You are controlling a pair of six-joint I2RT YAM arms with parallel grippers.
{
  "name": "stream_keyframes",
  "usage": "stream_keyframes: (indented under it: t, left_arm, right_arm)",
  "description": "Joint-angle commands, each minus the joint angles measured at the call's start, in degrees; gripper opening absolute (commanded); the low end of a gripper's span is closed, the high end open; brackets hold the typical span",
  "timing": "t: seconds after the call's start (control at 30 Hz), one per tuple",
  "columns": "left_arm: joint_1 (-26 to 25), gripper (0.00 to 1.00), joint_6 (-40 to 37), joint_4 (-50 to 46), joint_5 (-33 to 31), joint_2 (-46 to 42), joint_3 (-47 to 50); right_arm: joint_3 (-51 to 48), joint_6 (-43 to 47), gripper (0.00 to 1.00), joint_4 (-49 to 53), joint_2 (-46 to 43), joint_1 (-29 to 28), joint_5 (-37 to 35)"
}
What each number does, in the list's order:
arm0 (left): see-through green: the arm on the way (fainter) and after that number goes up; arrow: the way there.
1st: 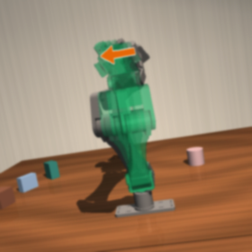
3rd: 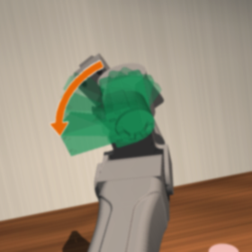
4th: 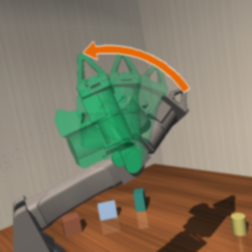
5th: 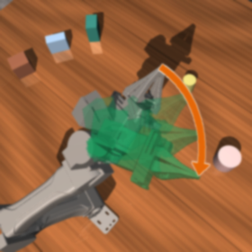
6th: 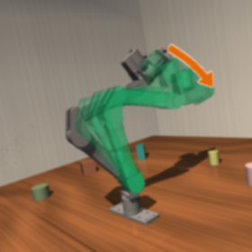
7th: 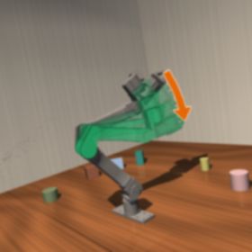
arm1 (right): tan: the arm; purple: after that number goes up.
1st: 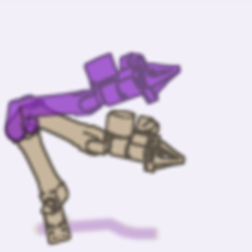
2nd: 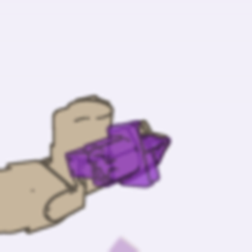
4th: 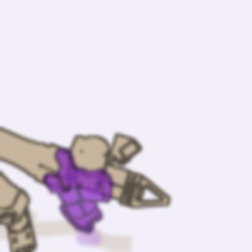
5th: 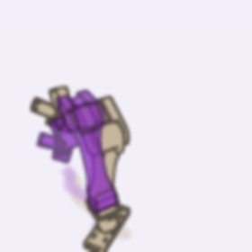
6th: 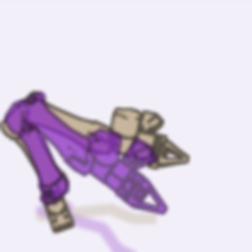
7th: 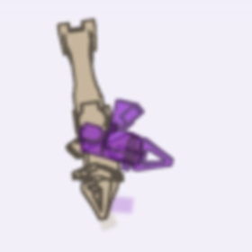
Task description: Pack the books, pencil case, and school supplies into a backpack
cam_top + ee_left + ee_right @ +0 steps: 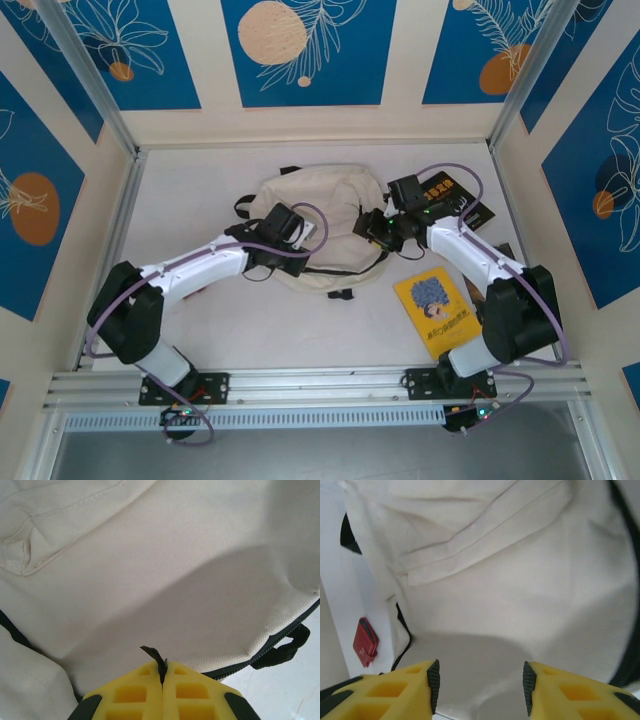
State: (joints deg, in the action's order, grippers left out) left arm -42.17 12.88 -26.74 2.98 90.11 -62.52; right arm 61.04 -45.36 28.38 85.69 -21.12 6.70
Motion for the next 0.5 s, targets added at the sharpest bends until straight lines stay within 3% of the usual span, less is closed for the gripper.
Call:
stream_keyframes:
  t: [0.0,0.13,0.3,0.47]
  left_arm:
    - [-0.22,0.00,-1.53,0.40,0.27,1.02,-1.61]
    - [-0.03,0.00,-2.19,-0.19,-0.73,2.12,-2.03]
    - [0.23,0.00,-2.60,-0.33,-0.89,2.96,-2.73]
    - [0.46,0.00,-3.04,0.17,-0.36,3.12,-2.74]
  right_arm:
    - [1.98,-1.08,0.49,3.28,0.77,-2.52,2.88]
    - [0.69,-9.91,0.49,8.08,-1.30,-4.06,-2.89]
    - [-5.36,-20.44,0.62,11.78,-7.65,-5.61,-11.17]
    - [-12.15,-24.73,0.75,4.37,-10.89,-5.53,-7.81]
